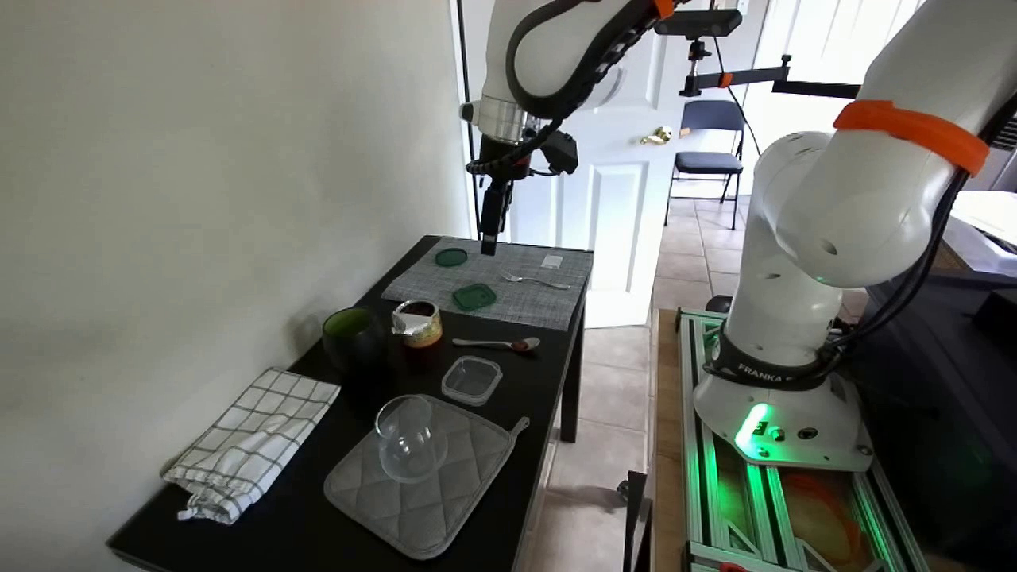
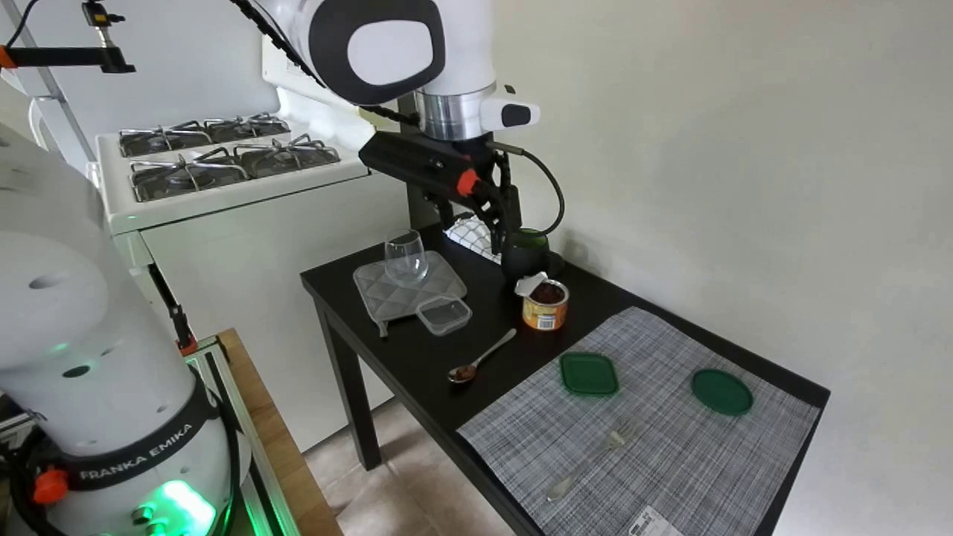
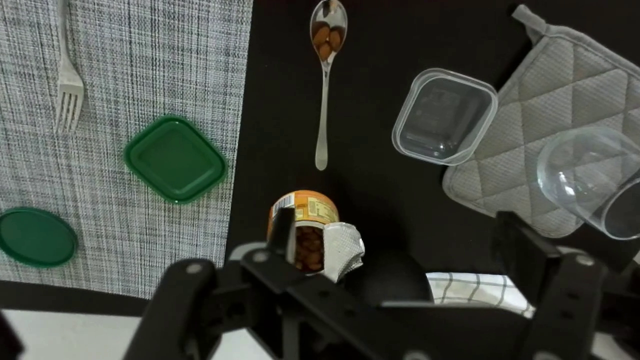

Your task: Pour the contents of the silver spoon into the small lunchbox

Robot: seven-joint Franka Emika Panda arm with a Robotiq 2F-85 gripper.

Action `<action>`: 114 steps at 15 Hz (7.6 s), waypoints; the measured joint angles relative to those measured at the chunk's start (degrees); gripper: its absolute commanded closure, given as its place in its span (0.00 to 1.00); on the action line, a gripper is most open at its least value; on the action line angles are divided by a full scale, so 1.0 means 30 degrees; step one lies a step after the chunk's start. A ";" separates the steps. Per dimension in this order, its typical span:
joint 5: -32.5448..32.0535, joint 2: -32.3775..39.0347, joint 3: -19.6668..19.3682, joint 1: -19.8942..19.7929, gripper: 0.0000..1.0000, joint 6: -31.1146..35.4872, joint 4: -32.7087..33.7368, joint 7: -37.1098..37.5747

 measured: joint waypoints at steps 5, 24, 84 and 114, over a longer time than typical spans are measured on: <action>0.0165 0.2494 0.0042 -0.0006 0.00 0.2447 -0.0009 0.0025; 0.1553 0.6958 0.0621 -0.0200 0.00 0.5932 0.0086 -0.0200; 0.1053 1.3570 0.5205 -0.4611 0.97 0.9071 0.3508 0.0960; 2.3177 0.9365 1.1026 -0.4226 0.97 0.8650 0.3502 -1.5046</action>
